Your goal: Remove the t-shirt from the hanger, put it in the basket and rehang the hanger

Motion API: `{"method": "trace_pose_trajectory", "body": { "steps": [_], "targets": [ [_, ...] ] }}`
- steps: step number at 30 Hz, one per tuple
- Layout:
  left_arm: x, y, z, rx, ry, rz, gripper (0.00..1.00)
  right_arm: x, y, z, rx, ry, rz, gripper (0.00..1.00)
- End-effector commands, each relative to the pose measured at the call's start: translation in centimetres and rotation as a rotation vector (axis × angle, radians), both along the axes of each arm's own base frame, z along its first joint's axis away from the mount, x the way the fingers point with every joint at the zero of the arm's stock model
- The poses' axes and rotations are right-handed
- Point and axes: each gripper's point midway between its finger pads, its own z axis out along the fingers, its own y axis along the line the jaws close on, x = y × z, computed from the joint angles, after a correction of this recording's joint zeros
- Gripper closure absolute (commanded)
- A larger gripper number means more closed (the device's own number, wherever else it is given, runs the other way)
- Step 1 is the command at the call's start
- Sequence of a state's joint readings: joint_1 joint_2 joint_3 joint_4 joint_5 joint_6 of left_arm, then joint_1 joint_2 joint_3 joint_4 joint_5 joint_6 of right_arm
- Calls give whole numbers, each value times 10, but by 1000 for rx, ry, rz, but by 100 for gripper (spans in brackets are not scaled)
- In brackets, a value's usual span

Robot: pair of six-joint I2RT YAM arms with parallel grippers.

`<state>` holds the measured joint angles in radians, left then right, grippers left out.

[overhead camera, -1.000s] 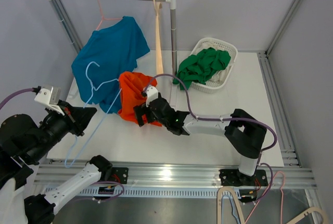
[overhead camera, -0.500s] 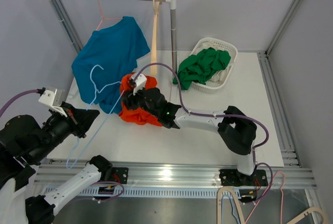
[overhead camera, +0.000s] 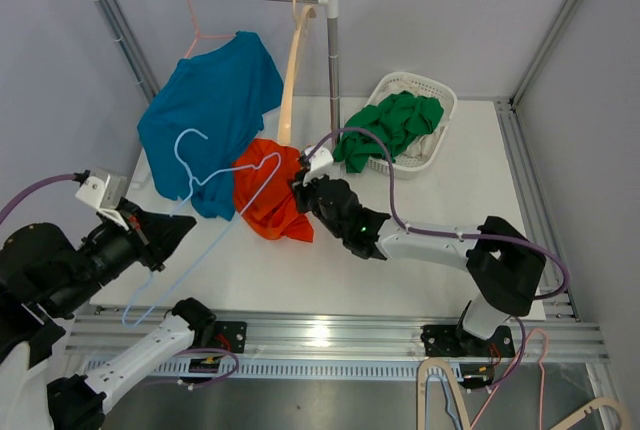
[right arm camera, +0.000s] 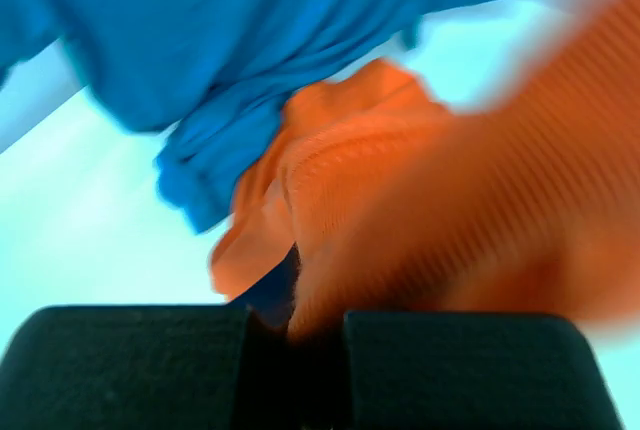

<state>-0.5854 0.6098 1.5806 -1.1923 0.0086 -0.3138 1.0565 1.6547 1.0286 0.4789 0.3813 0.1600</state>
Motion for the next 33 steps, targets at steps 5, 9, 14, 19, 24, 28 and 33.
{"method": "trace_pose_trajectory", "body": {
  "steps": [5,9,14,19,24,28,33],
  "targets": [
    [-37,-20,-3,-7,39,-220,99,54,-27,24,29,-39,-166,100],
    [-13,-2,-16,6,34,-51,99,42,-27,16,14,-9,-147,100],
    [47,2,-25,63,-29,136,99,11,-68,39,-9,29,-229,100],
    [96,-27,-6,77,-47,124,99,-13,-117,153,69,-75,-227,100],
    [161,-33,10,11,-12,186,99,2,-161,260,99,-207,-304,100],
    [199,-31,30,10,-37,260,99,43,-183,320,93,-336,-376,100],
    [233,-12,58,31,-72,408,99,125,-224,376,232,-537,-547,100]
  ]
}}
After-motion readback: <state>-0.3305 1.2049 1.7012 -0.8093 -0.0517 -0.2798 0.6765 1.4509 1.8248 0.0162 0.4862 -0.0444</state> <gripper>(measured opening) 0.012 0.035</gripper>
